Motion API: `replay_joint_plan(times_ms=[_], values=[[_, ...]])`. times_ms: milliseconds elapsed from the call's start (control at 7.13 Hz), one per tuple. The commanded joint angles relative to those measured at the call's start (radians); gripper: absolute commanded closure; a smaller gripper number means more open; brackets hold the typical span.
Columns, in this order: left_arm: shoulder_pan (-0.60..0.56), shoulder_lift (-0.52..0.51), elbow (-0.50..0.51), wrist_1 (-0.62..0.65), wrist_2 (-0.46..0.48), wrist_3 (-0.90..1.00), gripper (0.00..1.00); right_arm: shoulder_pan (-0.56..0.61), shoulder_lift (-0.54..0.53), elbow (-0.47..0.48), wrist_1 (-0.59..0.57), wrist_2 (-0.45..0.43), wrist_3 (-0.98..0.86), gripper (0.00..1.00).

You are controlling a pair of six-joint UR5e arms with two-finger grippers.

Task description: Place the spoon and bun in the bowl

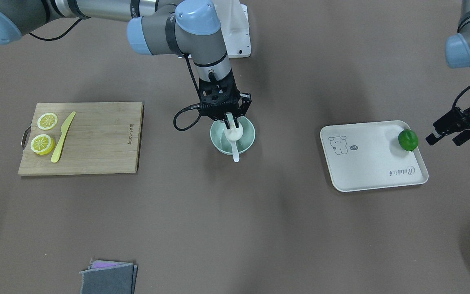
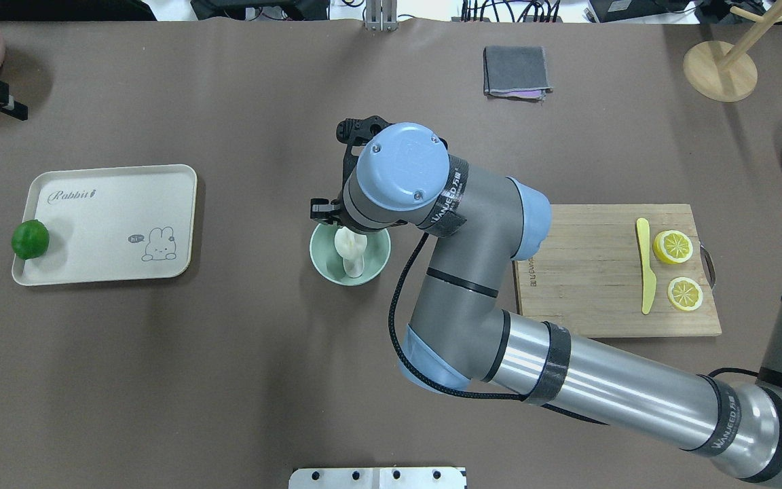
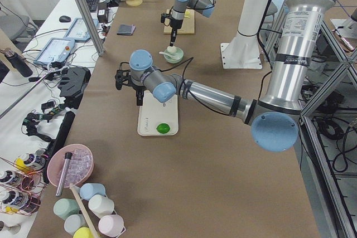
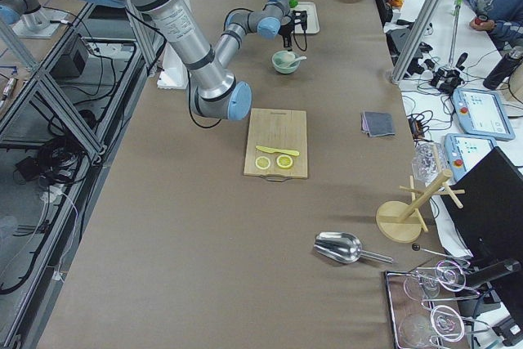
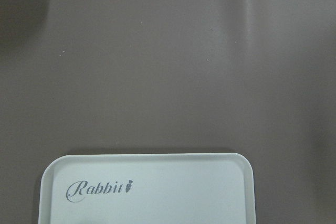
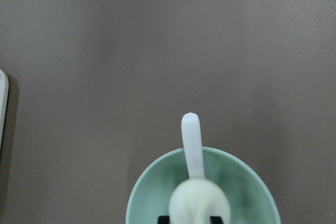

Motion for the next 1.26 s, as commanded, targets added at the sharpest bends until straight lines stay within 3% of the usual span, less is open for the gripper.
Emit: replay_joint_plan(times_ms=[0, 280, 421, 561, 841, 981, 1121], values=[[0.000, 0.006, 0.007, -0.003, 0.009, 0.006, 0.02, -0.001, -0.088, 0.104, -0.010, 0.010, -0.009, 0.00], [-0.001, 0.000, 0.005, -0.003, 0.009, 0.043, 0.02, 0.086, -0.215, 0.273, -0.086, 0.102, -0.058, 0.00], [-0.035, 0.056, 0.005, 0.004, 0.002, 0.282, 0.02, 0.203, -0.287, 0.302, -0.125, 0.221, -0.173, 0.00], [-0.046, 0.132, -0.043, 0.007, -0.002, 0.378, 0.02, 0.319, -0.393, 0.304, -0.127, 0.313, -0.355, 0.00], [-0.063, 0.281, -0.138, 0.012, -0.003, 0.399, 0.02, 0.555, -0.607, 0.287, -0.124, 0.426, -0.763, 0.00], [-0.069, 0.329, -0.134, 0.017, -0.034, 0.514, 0.02, 0.694, -0.675, 0.276, -0.136, 0.514, -0.925, 0.00], [-0.133, 0.334, -0.130, 0.082, -0.084, 0.596, 0.02, 0.799, -0.720, 0.238, -0.138, 0.546, -1.072, 0.00]])
